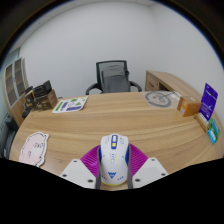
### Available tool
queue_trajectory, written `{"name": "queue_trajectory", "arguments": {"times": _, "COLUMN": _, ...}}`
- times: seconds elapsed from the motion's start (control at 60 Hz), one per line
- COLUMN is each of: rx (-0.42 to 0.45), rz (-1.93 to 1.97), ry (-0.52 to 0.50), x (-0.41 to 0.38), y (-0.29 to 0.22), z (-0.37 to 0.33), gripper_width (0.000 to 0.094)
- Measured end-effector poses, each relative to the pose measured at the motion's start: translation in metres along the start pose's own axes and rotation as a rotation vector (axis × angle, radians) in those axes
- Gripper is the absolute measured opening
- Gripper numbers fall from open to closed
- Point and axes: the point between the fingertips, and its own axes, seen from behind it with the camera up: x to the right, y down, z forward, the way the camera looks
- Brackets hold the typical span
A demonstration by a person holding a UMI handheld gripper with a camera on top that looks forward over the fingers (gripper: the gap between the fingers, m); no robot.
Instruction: Arrange mouse
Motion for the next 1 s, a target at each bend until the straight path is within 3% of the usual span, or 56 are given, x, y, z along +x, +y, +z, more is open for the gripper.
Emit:
{"name": "queue_trajectory", "arguments": {"times": 0.133, "rx": 0.020, "rz": 0.017, "ry": -0.100, "x": -0.151, "y": -0.018, "z": -0.009, "gripper_width": 0.0348}}
{"name": "queue_trajectory", "arguments": {"times": 0.283, "rx": 0.004, "rz": -0.022, "ry": -0.120, "x": -0.282, "y": -0.008, "z": 0.009, "gripper_width": 0.0349}}
{"name": "queue_trajectory", "arguments": {"times": 0.55, "rx": -0.134, "rz": -0.012, "ry": -0.057, "x": -0.344, "y": 0.056, "z": 0.036, "gripper_width": 0.0355}}
{"name": "queue_trajectory", "arguments": {"times": 0.633, "rx": -0.105, "rz": -0.020, "ry": -0.053, "x": -0.337, "y": 0.050, "z": 0.031, "gripper_width": 0.0466}}
{"name": "queue_trajectory", "arguments": {"times": 0.7, "rx": -0.159, "rz": 0.005, "ry": -0.067, "x": -0.337, "y": 0.054, "z": 0.029, "gripper_width": 0.0561}}
{"name": "queue_trajectory", "arguments": {"times": 0.767, "rx": -0.182, "rz": 0.035, "ry": -0.077, "x": -0.340, "y": 0.050, "z": 0.018, "gripper_width": 0.0846}}
{"name": "queue_trajectory", "arguments": {"times": 0.85, "rx": -0.121, "rz": 0.011, "ry": -0.064, "x": -0.338, "y": 0.034, "z": 0.000, "gripper_width": 0.0834}}
{"name": "queue_trajectory", "arguments": {"times": 1.0, "rx": -0.103, "rz": -0.006, "ry": -0.083, "x": -0.349, "y": 0.043, "z": -0.052, "gripper_width": 0.0837}}
